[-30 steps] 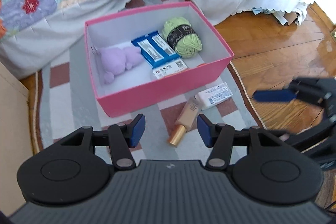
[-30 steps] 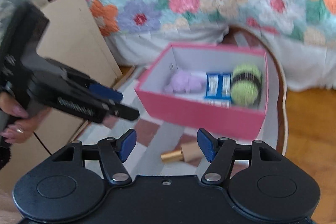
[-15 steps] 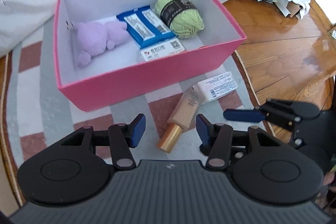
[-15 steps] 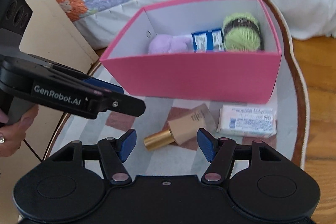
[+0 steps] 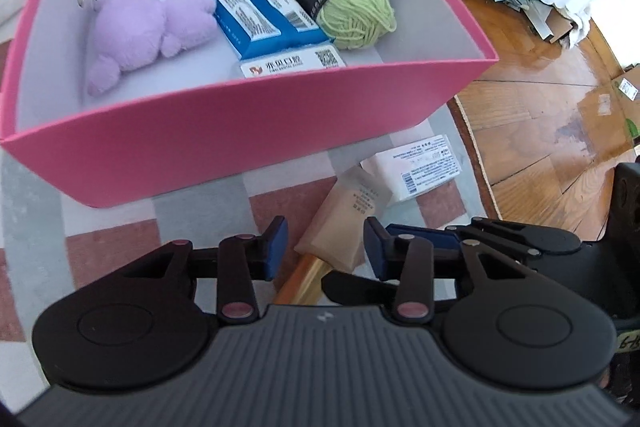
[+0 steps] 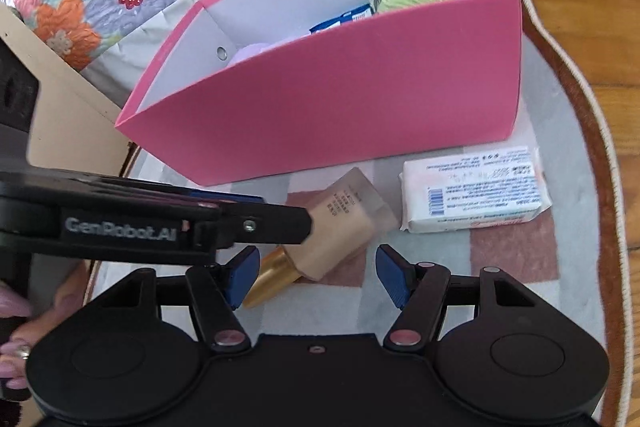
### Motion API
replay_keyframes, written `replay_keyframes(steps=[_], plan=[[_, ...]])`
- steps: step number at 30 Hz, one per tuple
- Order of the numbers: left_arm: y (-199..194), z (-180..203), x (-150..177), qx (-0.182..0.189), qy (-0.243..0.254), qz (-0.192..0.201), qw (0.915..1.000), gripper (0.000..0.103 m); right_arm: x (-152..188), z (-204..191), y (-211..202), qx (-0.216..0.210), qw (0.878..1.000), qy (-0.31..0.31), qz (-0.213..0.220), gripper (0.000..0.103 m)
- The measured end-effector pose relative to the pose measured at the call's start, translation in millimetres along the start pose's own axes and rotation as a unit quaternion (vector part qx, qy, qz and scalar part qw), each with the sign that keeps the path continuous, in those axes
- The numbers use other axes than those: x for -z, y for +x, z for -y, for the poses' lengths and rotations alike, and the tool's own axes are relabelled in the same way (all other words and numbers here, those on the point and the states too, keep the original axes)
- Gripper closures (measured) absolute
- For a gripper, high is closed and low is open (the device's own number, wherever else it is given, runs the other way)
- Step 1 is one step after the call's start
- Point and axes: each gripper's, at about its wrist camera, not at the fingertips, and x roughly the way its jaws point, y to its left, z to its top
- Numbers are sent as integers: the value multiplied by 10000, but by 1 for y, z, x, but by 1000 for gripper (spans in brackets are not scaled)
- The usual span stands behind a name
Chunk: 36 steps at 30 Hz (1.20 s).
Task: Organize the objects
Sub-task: 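Lower the left tool onto the foundation bottle and close it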
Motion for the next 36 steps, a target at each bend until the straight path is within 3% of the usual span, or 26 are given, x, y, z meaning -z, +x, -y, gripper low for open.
replay_keyframes(steps=[8,12,17,21,25,27,28,29,33,36], plan=[[15,-11,2,363,-358,-71,9987,62,8,-4,8,-342,9994,-44,-104,33],[16,-14,6,516,-610,-116,9967,63,11,-14,7,-227,9991,-339,-149,32],[22,-15,16,1069,-1017,-589,9873,63,17,-17,2,112,9979,-567,-286,27],[23,-12,15,960,-1032,-535,9886,63,22,-17,0,226,9969,-706,-245,28],[20,-8,13,614,-914,-279,9935,63,22,-21,4,404,9936,-1051,-115,28],[21,-10,13,579,-977,-244,9932,63,24,-24,6,530,9908,-1246,-48,39],[21,-13,13,609,-1035,-248,9925,63,23,-28,6,664,9883,-1371,4,54],[21,-15,13,628,-1085,-244,9918,63,24,-31,6,875,9836,-1575,48,58],[20,-18,15,733,-1285,-183,9888,63,26,-36,0,1225,9746,-1864,225,61],[22,-18,18,742,-1362,-216,9877,63,20,-30,-1,1114,9802,-1628,150,61]])
